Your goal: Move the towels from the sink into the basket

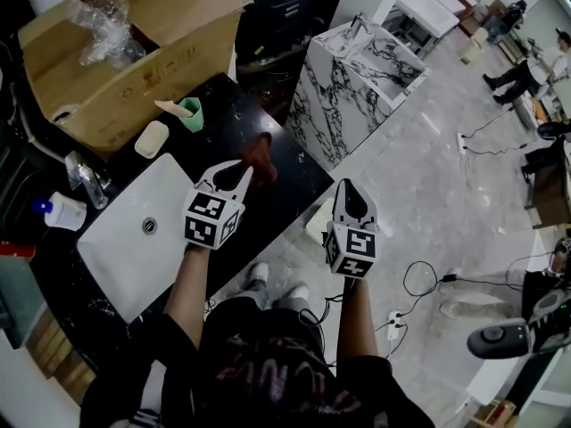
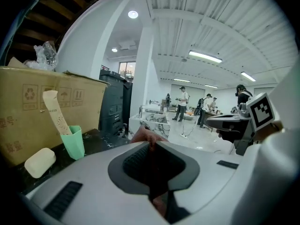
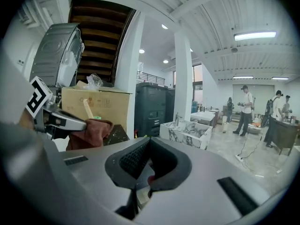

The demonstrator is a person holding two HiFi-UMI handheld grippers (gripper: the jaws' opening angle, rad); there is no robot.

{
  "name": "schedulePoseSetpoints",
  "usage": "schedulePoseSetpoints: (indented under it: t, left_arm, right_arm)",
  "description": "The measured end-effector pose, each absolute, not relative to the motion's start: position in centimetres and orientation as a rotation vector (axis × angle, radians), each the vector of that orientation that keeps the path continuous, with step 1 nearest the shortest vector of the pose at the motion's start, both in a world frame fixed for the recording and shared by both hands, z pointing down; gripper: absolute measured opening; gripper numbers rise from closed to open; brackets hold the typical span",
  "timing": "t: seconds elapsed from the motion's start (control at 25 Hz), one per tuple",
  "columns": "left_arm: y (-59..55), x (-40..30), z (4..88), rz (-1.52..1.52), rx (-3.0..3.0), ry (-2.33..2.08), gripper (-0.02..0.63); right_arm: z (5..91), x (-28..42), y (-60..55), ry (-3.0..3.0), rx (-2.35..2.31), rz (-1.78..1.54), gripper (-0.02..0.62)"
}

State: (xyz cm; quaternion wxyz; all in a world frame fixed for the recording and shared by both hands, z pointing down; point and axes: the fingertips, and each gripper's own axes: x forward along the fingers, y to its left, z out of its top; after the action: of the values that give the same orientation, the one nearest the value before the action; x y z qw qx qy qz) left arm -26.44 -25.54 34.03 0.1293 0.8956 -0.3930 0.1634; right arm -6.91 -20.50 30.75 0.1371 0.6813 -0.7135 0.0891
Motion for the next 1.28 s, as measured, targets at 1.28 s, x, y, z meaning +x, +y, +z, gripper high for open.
schedulePoseSetpoints:
  t: [1.28]
  left_arm:
    - [-18.8,3.1,31.8,0.55,2.835,-0.81,0.051]
  right_arm:
    - [32.6,22.3,-8.5,-1.796,2.366,0.399,0.014]
